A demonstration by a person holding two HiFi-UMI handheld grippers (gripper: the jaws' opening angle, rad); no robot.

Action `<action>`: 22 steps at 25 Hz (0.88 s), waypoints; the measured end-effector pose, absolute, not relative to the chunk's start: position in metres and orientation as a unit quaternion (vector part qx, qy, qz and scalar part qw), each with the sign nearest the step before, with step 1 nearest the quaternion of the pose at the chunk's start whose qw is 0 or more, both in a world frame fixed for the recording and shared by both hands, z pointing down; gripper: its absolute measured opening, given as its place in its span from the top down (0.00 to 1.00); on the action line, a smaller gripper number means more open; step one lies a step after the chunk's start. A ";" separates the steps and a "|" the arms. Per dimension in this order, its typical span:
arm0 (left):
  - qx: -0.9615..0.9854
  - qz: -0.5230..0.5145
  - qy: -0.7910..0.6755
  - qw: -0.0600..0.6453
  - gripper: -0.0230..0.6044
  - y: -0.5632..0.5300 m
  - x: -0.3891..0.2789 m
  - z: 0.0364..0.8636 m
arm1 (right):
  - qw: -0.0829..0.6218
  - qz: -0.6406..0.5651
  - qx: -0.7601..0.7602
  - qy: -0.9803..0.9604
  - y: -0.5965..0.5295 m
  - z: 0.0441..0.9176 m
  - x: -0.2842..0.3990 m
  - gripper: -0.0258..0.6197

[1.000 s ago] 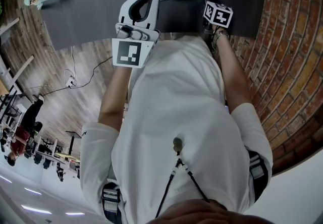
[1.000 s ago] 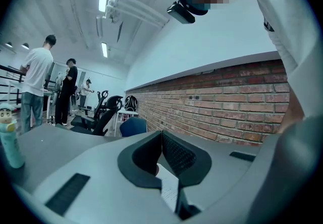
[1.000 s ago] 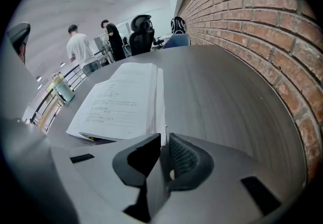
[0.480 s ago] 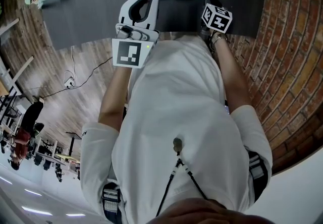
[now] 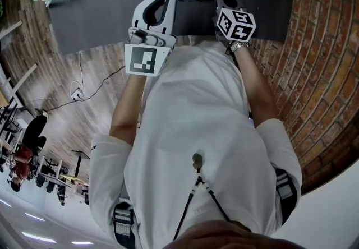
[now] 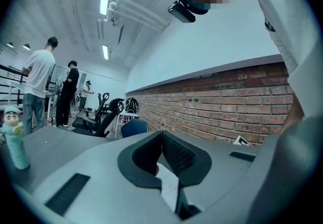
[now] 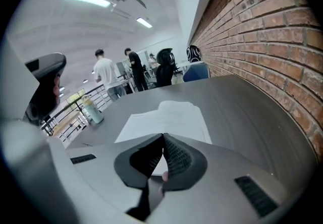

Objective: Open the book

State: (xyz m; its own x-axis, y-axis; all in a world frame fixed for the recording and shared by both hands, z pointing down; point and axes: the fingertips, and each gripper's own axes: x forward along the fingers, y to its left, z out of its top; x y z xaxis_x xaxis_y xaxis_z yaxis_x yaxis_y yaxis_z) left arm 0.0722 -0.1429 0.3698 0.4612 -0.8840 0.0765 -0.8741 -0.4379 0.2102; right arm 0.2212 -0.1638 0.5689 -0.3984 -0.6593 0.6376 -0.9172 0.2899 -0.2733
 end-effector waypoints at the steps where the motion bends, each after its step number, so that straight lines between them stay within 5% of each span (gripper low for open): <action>1: 0.848 -0.024 -0.518 0.110 0.93 -0.142 0.071 0.369 | 0.197 0.307 0.503 -0.784 -0.164 0.560 0.215 0.91; 22: 0.851 -0.044 -0.516 0.081 0.93 -0.120 0.054 0.331 | 0.084 0.191 0.444 -0.871 -0.145 0.401 0.130 0.91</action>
State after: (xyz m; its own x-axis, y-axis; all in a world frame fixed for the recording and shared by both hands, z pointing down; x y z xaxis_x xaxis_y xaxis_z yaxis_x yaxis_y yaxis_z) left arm 0.0538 -0.1196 0.3310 0.4633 -0.8862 0.0095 -0.8720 -0.4539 0.1835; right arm 0.1304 -0.1447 0.4008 -0.5911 -0.7421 0.3160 -0.8063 0.5326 -0.2574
